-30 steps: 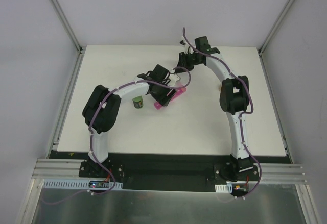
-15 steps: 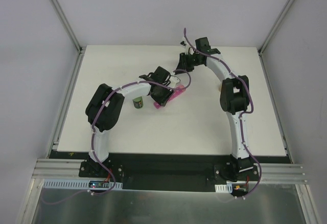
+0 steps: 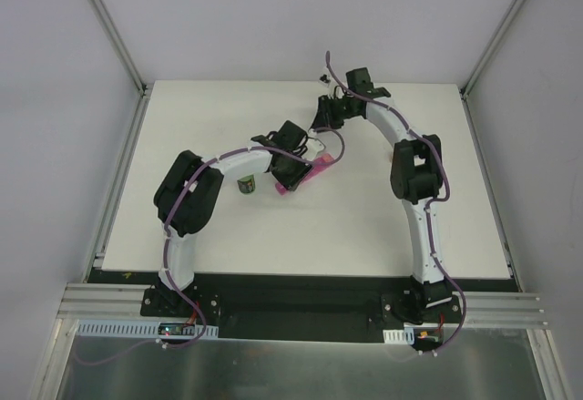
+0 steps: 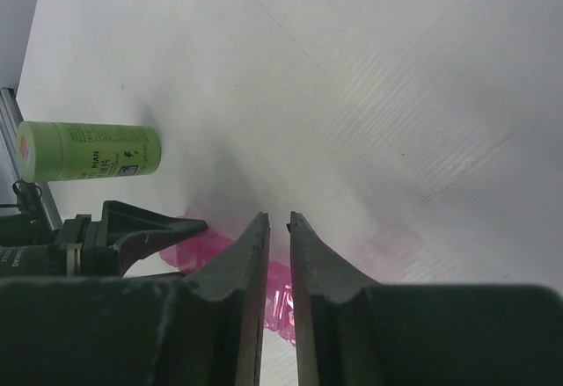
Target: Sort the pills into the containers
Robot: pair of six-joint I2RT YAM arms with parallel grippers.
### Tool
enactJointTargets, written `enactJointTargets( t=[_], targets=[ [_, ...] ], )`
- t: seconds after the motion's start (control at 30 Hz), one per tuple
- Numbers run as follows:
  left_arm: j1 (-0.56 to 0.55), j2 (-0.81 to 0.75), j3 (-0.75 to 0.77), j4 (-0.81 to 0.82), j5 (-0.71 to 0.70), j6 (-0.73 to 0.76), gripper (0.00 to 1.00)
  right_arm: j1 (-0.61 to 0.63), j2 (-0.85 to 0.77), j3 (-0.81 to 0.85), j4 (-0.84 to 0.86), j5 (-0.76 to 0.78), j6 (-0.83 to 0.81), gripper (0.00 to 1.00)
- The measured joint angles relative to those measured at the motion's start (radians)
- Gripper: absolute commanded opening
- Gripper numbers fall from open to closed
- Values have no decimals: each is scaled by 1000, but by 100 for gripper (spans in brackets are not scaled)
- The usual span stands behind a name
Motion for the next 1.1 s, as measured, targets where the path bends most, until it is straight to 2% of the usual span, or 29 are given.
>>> enactJointTargets(
  t=[0.63, 0.83, 0.97, 1.1],
  targets=[
    [-3, 0, -2, 1, -8, 55, 25, 3, 65, 19, -126, 55, -137, 18],
    [-6, 0, -4, 5, -16, 75, 25, -5, 63, 9, -116, 79, -125, 30],
    [-13, -2, -10, 13, -17, 97, 25, -32, 63, 7, -88, 76, -76, 43],
    [-15, -9, -23, 26, -21, 114, 25, -64, 63, 4, -75, 71, -56, 46]
  ],
)
